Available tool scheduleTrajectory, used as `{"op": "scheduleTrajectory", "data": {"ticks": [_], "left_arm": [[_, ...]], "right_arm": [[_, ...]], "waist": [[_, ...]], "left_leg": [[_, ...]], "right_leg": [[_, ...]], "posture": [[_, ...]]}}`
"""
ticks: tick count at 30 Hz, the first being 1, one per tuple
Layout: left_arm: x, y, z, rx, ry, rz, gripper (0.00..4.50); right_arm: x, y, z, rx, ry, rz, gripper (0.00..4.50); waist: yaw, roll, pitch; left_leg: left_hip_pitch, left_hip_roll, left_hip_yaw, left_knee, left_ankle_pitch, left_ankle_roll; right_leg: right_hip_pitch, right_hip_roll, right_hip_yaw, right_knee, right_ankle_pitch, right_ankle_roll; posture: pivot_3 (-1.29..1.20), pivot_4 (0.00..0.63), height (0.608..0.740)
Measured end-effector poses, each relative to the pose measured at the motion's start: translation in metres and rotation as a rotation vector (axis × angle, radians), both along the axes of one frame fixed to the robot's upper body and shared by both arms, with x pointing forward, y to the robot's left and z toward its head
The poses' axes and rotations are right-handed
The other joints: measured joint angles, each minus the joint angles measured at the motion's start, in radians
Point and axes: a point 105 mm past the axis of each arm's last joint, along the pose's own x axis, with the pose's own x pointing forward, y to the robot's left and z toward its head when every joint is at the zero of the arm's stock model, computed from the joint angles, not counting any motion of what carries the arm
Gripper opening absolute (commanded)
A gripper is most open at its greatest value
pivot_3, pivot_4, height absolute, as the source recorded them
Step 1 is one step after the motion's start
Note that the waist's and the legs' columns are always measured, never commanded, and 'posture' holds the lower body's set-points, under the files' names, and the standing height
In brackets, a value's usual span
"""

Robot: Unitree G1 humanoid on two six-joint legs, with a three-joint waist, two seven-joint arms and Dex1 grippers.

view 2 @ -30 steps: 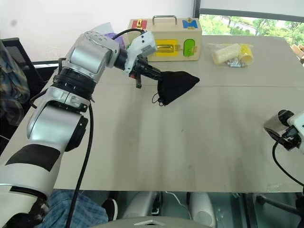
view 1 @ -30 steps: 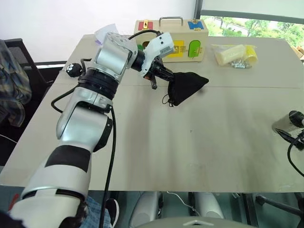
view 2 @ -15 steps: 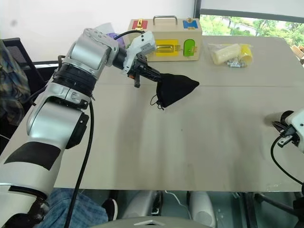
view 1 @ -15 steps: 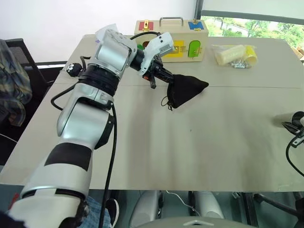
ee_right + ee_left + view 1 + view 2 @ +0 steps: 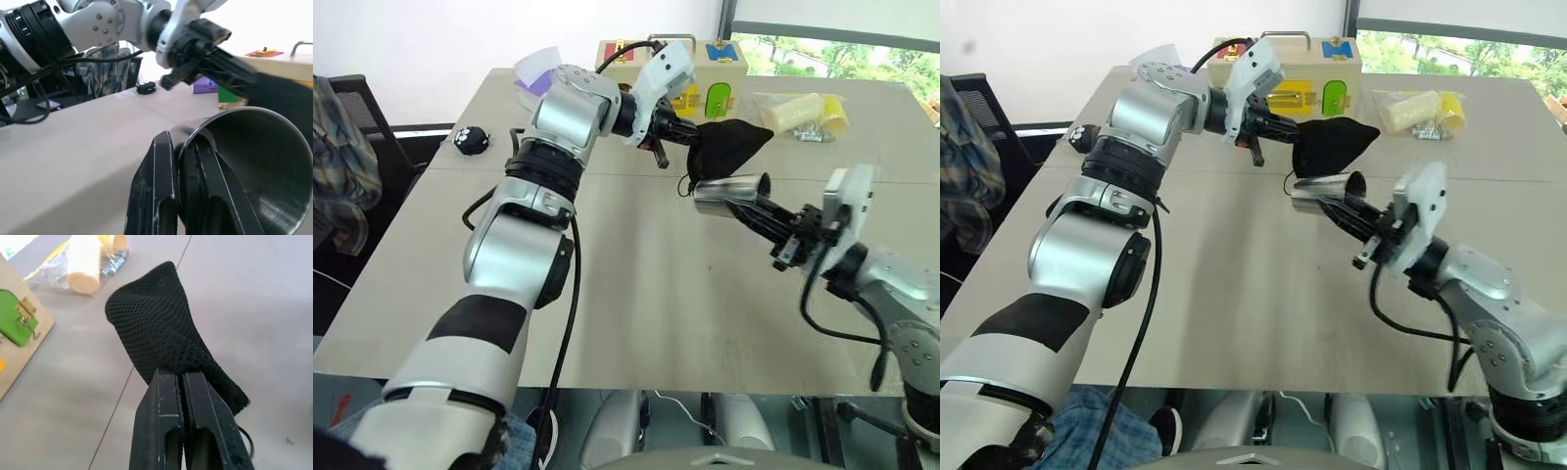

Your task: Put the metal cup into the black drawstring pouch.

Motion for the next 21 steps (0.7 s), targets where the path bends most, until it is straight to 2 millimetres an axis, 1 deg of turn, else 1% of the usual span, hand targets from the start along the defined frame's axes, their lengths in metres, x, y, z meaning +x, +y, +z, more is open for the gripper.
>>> {"op": "scheduleTrajectory", "data": {"ticks": [2, 3, 5, 7, 9, 11, 14, 19, 21], "left_arm": [[-0.001, -0.003, -0.001, -0.002, 0.001, -0.005, 0.0], [-0.001, -0.004, -0.001, -0.003, 0.0, -0.007, 0.0], [-0.002, -0.006, 0.0, -0.003, -0.004, -0.014, 0.0], [-0.001, -0.003, -0.003, -0.001, -0.001, -0.008, 0.0], [-0.001, -0.001, -0.006, 0.0, 0.006, -0.005, 0.0], [-0.001, 0.0, -0.009, 0.003, 0.013, -0.002, 0.0], [-0.001, 0.003, -0.007, 0.006, 0.005, -0.001, 0.0], [-0.005, 0.001, -0.004, 0.021, -0.013, -0.025, 0.0], [-0.007, 0.002, -0.005, 0.026, -0.013, -0.034, 0.0]], "right_arm": [[0.005, 0.013, -0.003, -0.002, -0.006, -0.008, 0.07], [0.012, 0.018, -0.004, 0.001, -0.013, -0.035, 0.07], [0.026, 0.021, -0.01, -0.001, -0.01, -0.108, 0.07], [0.037, 0.021, -0.01, 0.059, 0.007, -0.18, 0.07], [0.038, 0.023, -0.008, 0.082, 0.006, -0.197, 0.07], [0.041, 0.022, -0.005, 0.079, -0.015, -0.231, 0.07], [0.048, 0.018, -0.005, 0.09, -0.022, -0.305, 0.07], [0.056, 0.007, -0.001, 0.098, -0.049, -0.406, 0.07], [0.061, 0.0, 0.002, 0.115, -0.053, -0.449, 0.07]], "waist": [[-0.003, 0.0, 0.0], [-0.006, 0.0, 0.0], [-0.007, 0.0, 0.0], [-0.008, 0.0, 0.0], [-0.008, 0.0, 0.0], [-0.008, 0.0, 0.0], [-0.006, 0.0, 0.0], [-0.007, 0.0, 0.0], [-0.009, 0.0, 0.0]], "left_leg": [[0.0, 0.0, 0.001, 0.0, 0.0, 0.0], [0.0, 0.0, 0.001, 0.0, 0.0, 0.0], [0.0, 0.0, 0.003, 0.0, 0.0, -0.001], [-0.001, 0.0, 0.003, 0.0, 0.001, -0.001], [-0.002, 0.0, 0.003, 0.0, 0.001, -0.001], [-0.002, 0.0, 0.003, 0.0, 0.001, -0.001], [-0.002, 0.0, 0.002, 0.0, 0.001, -0.001], [-0.002, 0.0, 0.002, 0.0, 0.001, -0.001], [-0.002, 0.0, 0.002, 0.0, 0.001, -0.001]], "right_leg": [[-0.002, 0.0, 0.001, 0.002, 0.0, 0.0], [-0.003, 0.001, 0.002, 0.003, 0.0, 0.0], [-0.004, 0.001, 0.003, 0.005, 0.0, 0.0], [-0.006, 0.001, 0.004, 0.005, 0.0, 0.0], [-0.006, 0.001, 0.004, 0.005, 0.0, 0.0], [-0.007, 0.001, 0.004, 0.004, 0.0, 0.0], [-0.007, 0.001, 0.004, 0.004, 0.0, 0.0], [-0.007, 0.001, 0.004, 0.004, 0.0, 0.0], [-0.007, 0.001, 0.004, 0.005, 0.0, 0.0]], "posture": [[0.0, 0.15, 0.71], [0.0, 0.15, 0.71], [0.0, 0.15, 0.71], [0.0, 0.15, 0.71], [0.0, 0.15, 0.71], [0.0, 0.15, 0.71], [0.0, 0.15, 0.71], [0.0, 0.15, 0.71], [0.0, 0.15, 0.71]]}}
